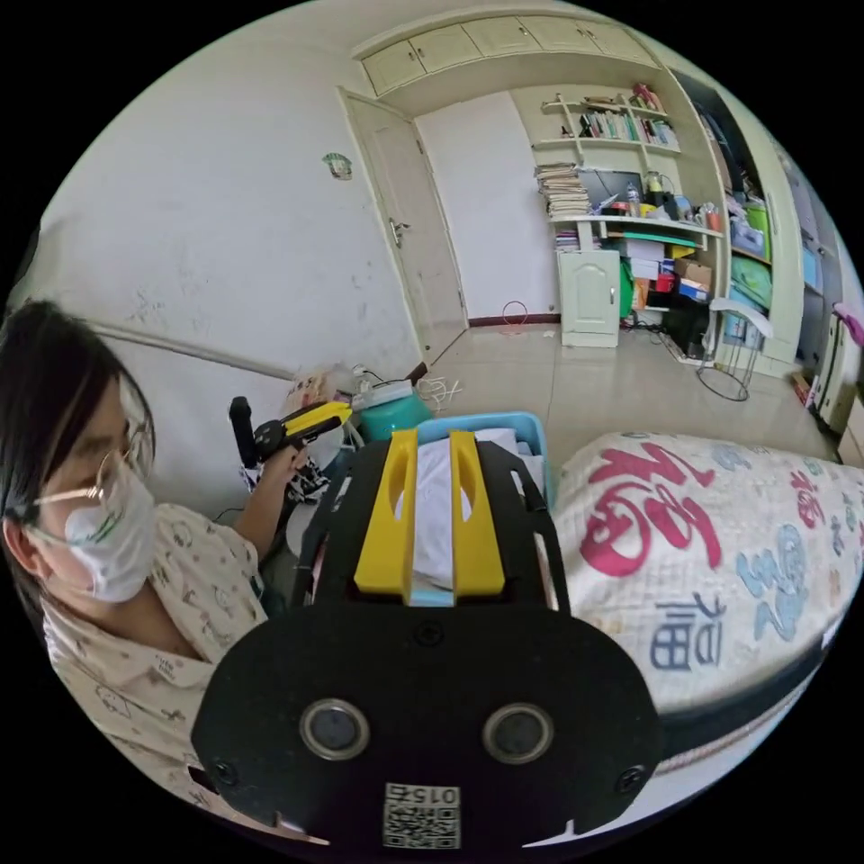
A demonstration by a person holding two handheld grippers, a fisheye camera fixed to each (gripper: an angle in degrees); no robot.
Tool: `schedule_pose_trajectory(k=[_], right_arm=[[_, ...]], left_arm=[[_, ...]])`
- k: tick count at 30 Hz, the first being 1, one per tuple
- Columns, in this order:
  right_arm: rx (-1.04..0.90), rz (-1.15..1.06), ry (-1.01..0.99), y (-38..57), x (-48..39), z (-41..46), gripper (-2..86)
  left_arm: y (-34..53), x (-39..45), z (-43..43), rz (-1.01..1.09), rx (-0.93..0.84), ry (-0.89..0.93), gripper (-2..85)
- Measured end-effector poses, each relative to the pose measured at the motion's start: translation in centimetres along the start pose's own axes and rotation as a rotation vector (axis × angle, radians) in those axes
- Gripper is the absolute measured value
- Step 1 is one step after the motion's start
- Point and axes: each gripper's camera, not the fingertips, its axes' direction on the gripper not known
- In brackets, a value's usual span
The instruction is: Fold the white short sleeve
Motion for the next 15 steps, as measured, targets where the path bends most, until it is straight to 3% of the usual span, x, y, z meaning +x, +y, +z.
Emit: schedule_pose_trajectory(k=[6, 15], right_arm=[[0.112, 0.032, 0.318, 4.3, -2.1, -11.2, 6.1], [0.228, 0.162, 0.624, 4.8, -4.9, -21.4, 4.5]], left_arm=[[4.0, 7.0, 1.6, 0.047, 0.007, 0.173, 5.3], [6.1, 34.5, 6.8, 0.181, 0.097, 0.896, 6.2]])
